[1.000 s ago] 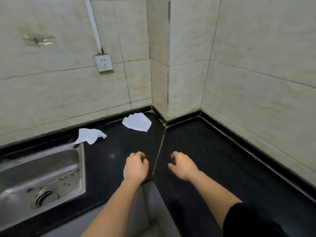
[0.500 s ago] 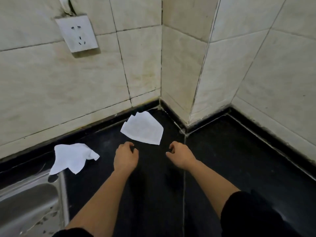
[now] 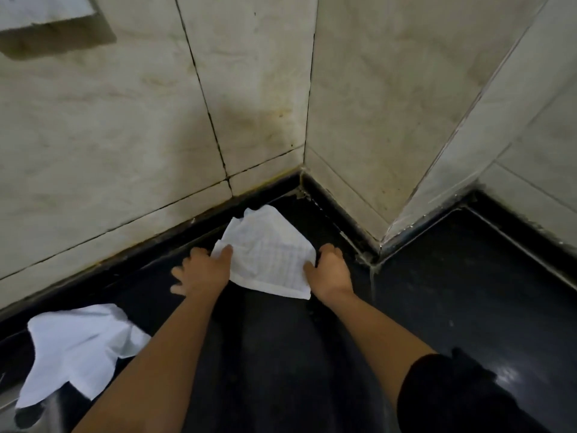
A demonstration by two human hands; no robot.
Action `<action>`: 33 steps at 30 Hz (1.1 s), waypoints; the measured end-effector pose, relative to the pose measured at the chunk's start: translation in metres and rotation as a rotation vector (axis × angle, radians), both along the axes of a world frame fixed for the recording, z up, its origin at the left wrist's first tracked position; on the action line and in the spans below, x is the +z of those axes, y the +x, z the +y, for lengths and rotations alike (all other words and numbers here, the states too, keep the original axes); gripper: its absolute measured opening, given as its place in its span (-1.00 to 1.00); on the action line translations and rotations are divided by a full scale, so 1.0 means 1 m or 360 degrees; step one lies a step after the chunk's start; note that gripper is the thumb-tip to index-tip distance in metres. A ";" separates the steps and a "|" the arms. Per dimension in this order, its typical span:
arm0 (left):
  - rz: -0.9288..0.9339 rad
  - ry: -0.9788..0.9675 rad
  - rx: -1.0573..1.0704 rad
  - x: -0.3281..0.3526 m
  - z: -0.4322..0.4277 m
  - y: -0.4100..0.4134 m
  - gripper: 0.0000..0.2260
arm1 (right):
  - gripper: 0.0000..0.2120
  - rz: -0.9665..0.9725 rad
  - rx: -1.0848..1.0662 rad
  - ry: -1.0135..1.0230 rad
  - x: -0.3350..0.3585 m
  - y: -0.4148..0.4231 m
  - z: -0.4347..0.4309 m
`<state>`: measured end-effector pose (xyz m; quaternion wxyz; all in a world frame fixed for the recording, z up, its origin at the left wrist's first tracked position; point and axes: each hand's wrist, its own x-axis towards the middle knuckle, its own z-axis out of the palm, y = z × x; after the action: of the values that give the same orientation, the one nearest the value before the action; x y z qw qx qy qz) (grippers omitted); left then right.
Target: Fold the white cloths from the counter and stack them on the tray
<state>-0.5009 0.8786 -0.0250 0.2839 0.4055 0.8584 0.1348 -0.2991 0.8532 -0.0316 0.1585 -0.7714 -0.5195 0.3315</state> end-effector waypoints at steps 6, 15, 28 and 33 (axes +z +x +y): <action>-0.0535 0.0176 0.0146 -0.015 0.006 -0.007 -0.57 | -0.69 0.0048 -0.0250 -0.0031 -0.016 -0.013 0.020; -0.1500 0.0337 0.0538 0.033 -0.033 0.031 -0.93 | -0.89 0.1181 -0.0857 0.0097 0.029 0.025 -0.011; -0.2023 -0.0107 -0.0065 0.081 -0.180 0.181 -0.55 | -0.50 0.1438 -0.1146 0.0131 0.100 0.217 -0.223; -0.2117 -0.0228 -0.0286 0.083 -0.245 0.234 -0.67 | -0.93 0.1402 -0.1203 0.0301 0.096 0.269 -0.305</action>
<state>-0.2667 0.6334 0.0584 0.7883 0.2862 0.4706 0.2742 -0.0298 0.5485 0.0644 0.5346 -0.6752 -0.1211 0.4936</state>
